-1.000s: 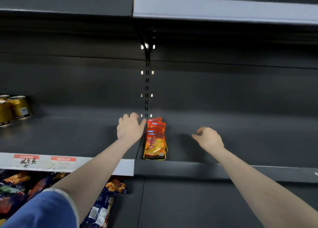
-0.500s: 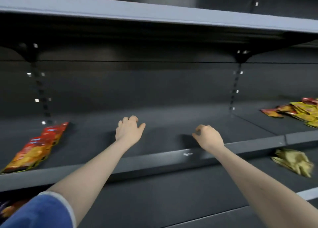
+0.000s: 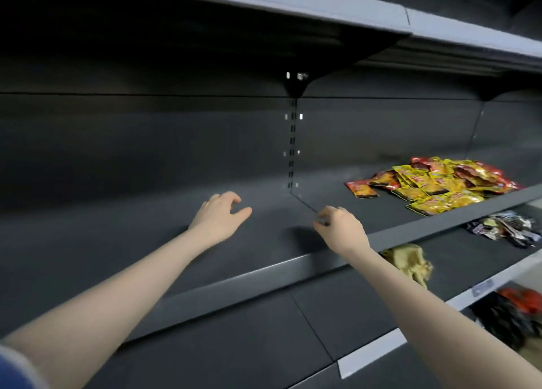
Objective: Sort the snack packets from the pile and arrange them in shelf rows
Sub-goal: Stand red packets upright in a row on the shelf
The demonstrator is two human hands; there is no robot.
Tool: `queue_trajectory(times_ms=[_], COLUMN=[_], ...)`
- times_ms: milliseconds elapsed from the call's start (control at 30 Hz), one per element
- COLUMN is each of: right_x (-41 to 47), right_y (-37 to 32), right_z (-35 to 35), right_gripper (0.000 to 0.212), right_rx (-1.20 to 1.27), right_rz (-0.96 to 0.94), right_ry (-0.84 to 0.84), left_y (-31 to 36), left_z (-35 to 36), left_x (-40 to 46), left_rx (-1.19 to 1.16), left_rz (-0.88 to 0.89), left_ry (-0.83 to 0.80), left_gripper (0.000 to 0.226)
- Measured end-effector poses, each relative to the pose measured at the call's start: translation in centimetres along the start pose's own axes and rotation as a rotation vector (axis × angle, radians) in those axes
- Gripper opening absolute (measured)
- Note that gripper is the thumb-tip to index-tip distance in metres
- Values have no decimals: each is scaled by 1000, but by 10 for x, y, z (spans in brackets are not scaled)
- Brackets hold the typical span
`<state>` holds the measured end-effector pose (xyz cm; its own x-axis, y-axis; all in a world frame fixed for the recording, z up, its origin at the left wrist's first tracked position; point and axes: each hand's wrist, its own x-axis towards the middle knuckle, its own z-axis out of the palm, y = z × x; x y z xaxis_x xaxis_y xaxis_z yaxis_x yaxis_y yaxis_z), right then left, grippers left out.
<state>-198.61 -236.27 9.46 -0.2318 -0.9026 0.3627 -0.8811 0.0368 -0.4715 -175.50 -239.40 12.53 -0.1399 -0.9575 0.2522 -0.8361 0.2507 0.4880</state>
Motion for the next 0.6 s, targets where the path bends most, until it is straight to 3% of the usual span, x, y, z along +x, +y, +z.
queue_trajectory(times_ms=[233, 600], right_x=[82, 200], right_y=[104, 254], right_z=[-27, -77], right_gripper=[30, 32], right_rx=[-198, -359], right_rz=[-72, -172], right_ry=[82, 83], left_y=[63, 167], left_z=[54, 156], left_x=[87, 166], left_rx=[163, 280], left_rz=[133, -55], left_ry=[-49, -71], left_gripper=[47, 50])
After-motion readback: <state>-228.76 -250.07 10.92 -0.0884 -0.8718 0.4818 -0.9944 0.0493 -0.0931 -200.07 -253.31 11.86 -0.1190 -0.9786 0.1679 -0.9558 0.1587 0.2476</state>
